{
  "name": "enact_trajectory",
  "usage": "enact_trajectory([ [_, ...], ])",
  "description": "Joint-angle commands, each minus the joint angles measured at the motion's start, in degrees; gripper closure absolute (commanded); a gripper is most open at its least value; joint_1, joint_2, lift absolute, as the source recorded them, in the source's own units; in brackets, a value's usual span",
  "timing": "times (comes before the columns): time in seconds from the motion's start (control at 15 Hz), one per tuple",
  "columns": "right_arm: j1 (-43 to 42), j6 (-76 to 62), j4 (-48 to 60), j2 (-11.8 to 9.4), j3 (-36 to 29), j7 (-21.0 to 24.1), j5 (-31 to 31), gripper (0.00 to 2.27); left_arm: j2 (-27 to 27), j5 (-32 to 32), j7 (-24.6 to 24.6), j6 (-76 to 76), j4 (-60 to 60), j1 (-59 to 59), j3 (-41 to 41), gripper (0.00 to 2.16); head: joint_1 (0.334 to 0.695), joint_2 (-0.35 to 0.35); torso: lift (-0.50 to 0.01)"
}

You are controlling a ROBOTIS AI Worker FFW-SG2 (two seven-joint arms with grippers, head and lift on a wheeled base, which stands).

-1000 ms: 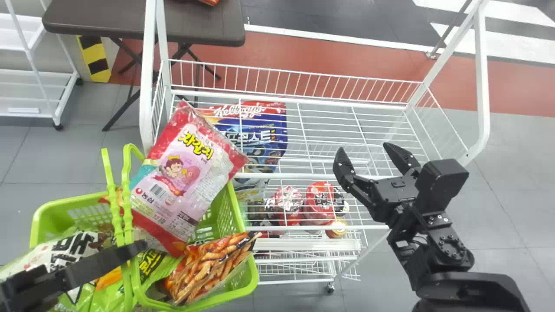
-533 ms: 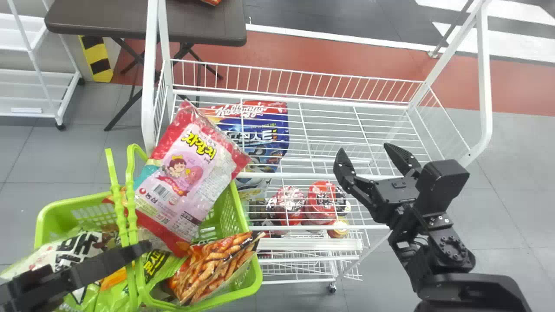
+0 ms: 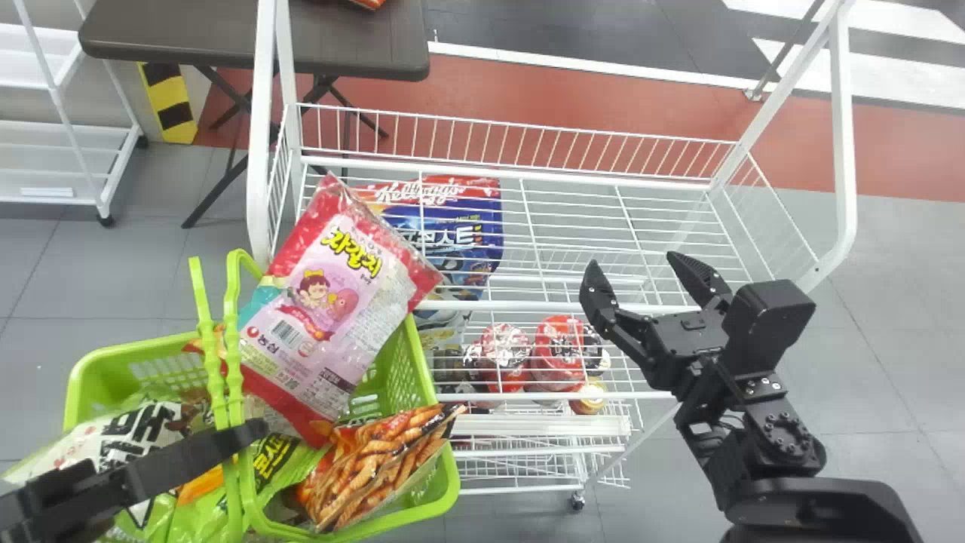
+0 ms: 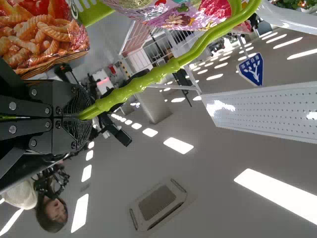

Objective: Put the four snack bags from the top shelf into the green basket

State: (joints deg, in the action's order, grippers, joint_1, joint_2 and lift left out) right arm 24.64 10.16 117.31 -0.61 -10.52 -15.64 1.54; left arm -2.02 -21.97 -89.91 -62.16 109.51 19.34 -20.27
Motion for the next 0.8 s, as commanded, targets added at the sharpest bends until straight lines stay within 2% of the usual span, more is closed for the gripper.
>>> enact_trajectory([
  [0.0,-0.03,0.0,-0.16,0.0,0.24,0.0,-0.05,0.09,0.0,0.0,-0.66,-0.03,0.0,0.0,0.06,2.15,0.695,-0.215,-0.004],
  [0.73,-0.47,0.18,-0.86,0.26,2.26,0.17,1.53,0.1,-0.09,0.17,-0.66,0.15,-0.18,-0.62,0.5,2.15,0.695,-0.202,-0.004],
])
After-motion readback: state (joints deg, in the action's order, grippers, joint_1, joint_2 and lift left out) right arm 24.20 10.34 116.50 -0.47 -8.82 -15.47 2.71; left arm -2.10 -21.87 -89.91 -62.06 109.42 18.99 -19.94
